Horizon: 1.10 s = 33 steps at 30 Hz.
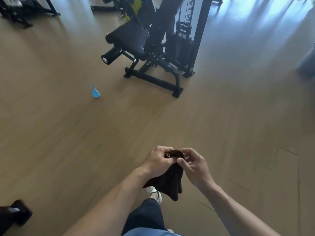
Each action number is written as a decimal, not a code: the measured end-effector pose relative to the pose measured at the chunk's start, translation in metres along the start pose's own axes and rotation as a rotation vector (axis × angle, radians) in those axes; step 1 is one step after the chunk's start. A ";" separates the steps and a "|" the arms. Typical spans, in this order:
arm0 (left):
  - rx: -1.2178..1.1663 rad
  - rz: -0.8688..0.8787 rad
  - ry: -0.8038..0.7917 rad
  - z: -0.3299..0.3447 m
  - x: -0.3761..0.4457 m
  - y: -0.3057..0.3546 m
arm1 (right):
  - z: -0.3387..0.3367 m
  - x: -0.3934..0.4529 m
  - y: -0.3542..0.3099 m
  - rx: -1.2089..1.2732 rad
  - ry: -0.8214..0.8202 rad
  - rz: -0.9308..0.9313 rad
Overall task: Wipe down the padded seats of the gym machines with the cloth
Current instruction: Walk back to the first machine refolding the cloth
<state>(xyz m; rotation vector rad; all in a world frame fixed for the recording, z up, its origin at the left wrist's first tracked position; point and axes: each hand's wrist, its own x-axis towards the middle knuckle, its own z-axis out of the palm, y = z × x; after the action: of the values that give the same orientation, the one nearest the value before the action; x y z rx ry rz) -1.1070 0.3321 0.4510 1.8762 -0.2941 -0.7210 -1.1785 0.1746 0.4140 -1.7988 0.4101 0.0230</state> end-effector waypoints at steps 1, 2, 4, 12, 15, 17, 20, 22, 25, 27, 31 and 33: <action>-0.060 0.003 0.002 -0.006 0.018 0.004 | 0.002 0.014 0.004 0.006 0.008 0.001; -0.133 -0.001 0.011 -0.014 0.036 0.009 | 0.004 0.028 0.007 0.001 -0.001 0.010; -0.241 -0.012 0.020 -0.034 0.074 0.020 | 0.012 0.057 0.011 -0.031 -0.025 0.051; -0.418 -0.104 0.033 -0.115 0.206 0.066 | 0.011 0.220 -0.010 -0.115 0.028 0.249; -0.555 -0.295 0.318 -0.144 0.259 0.061 | -0.003 0.266 -0.017 -0.027 0.079 0.304; -0.587 -0.463 0.387 -0.162 0.292 0.051 | -0.013 0.297 -0.018 0.112 0.153 0.348; -0.543 -0.635 0.361 -0.174 0.333 0.041 | -0.029 0.347 -0.023 0.229 0.149 0.399; -0.599 -0.668 0.251 -0.171 0.358 0.052 | -0.036 0.380 -0.027 0.202 0.067 0.406; -0.595 -0.624 0.091 -0.163 0.409 0.078 | -0.035 0.430 -0.028 0.125 -0.093 0.383; -0.435 -0.506 0.058 -0.160 0.444 0.098 | -0.033 0.467 -0.029 0.134 -0.134 0.340; -0.225 -0.432 -0.063 -0.169 0.510 0.135 | -0.046 0.543 -0.041 0.080 -0.176 0.250; -0.130 -0.406 -0.119 -0.174 0.538 0.156 | -0.063 0.576 -0.047 -0.052 -0.174 0.201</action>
<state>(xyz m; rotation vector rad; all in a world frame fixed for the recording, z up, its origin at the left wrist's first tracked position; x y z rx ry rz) -0.5594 0.1235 0.4521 1.7886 0.0632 -1.1012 -0.6375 -0.0266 0.3431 -1.7840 0.4669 0.3303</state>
